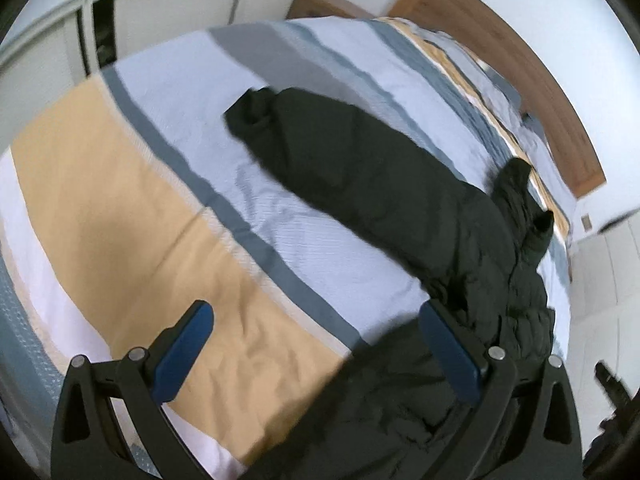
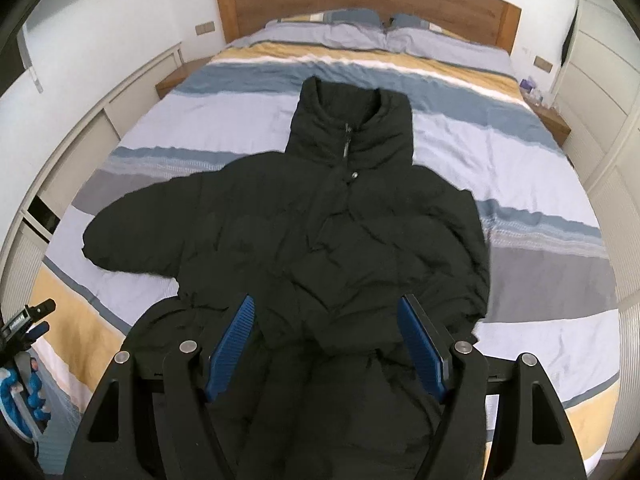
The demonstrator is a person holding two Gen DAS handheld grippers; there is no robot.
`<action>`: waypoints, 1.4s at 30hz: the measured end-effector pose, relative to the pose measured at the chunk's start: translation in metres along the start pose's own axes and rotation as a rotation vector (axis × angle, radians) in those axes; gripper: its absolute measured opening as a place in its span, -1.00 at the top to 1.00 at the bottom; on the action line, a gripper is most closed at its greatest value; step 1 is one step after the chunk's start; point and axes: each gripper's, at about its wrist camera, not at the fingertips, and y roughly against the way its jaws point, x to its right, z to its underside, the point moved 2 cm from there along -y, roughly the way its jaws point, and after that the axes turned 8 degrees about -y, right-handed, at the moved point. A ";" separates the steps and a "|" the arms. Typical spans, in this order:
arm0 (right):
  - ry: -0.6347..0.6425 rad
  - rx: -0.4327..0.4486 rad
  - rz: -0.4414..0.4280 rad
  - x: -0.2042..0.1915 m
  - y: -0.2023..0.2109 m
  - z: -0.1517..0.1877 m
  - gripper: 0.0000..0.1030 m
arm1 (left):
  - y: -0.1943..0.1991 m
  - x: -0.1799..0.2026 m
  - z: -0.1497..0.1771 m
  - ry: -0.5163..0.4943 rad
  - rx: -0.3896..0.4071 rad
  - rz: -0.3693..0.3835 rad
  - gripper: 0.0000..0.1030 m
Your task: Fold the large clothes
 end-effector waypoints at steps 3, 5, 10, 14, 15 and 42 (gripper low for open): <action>0.019 -0.034 0.005 -0.014 -0.019 0.003 -0.42 | -0.022 -0.023 -0.013 0.068 -0.006 0.028 -0.98; 0.033 -0.052 0.008 -0.023 -0.030 0.004 -0.42 | -0.036 -0.033 -0.022 0.108 -0.008 0.052 -0.98; 0.055 -0.088 0.020 -0.040 -0.049 0.007 -0.42 | -0.080 -0.057 -0.056 0.218 -0.014 0.130 -0.95; 0.059 -0.102 0.051 -0.042 -0.052 0.008 -0.42 | -0.119 -0.066 -0.080 0.299 -0.037 0.210 -0.80; 0.055 -0.104 0.065 -0.039 -0.052 0.008 -0.42 | -0.129 -0.069 -0.085 0.322 -0.043 0.223 -0.78; -0.014 -0.071 0.164 -0.022 -0.014 0.024 -0.42 | -0.154 -0.060 -0.146 0.390 -0.003 0.362 0.80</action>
